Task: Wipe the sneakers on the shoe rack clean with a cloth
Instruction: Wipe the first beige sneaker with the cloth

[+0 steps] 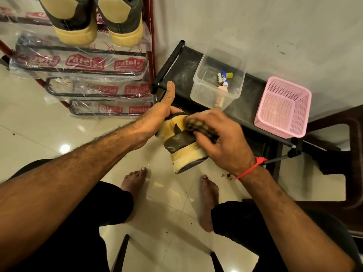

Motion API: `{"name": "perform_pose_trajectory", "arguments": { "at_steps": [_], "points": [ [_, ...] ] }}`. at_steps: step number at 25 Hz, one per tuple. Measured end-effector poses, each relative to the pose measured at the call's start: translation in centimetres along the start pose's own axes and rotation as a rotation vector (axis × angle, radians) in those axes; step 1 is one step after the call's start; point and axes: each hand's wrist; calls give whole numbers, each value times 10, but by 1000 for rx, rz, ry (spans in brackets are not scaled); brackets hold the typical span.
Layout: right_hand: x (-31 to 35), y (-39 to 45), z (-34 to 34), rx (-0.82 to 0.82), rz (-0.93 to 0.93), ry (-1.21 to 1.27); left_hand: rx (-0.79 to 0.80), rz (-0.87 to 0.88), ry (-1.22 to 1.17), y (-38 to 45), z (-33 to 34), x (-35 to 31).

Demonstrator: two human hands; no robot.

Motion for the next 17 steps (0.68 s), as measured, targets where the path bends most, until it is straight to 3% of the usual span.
{"name": "perform_pose_trajectory", "arguments": {
  "at_steps": [2, 5, 7, 9, 11, 13, 15, 17],
  "points": [
    [-2, 3, -2, 69, -59, 15, 24, -26, -55, 15, 4, 3],
    [-9, 8, -4, 8, 53, -14, -17, 38, -8, 29, 28, 15],
    [2, -2, 4, 127, -77, -11, 26, -57, -130, 31, 17, 2],
    [2, -1, 4, 212, -174, -74, -28, 38, -76, 32, 5, 6],
    [-4, 7, -2, 122, -61, -134, -137, 149, 64, 41, 1, 33],
    [-2, 4, 0, 117, -71, -186, -16, 108, 5, 58, 11, 51],
    [5, -3, 4, 198, -199, -218, 152, 35, -91, 54, -37, -10],
    [0, 4, 2, 162, -160, -228, 346, 99, -208, -19, -107, -102]
  ]
}}
Point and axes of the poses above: each hand's wrist, its own y-axis towards the middle knuckle, its own z-axis out of the palm, x = y × z, and after that the axes turned 10 degrees about -x, right-handed
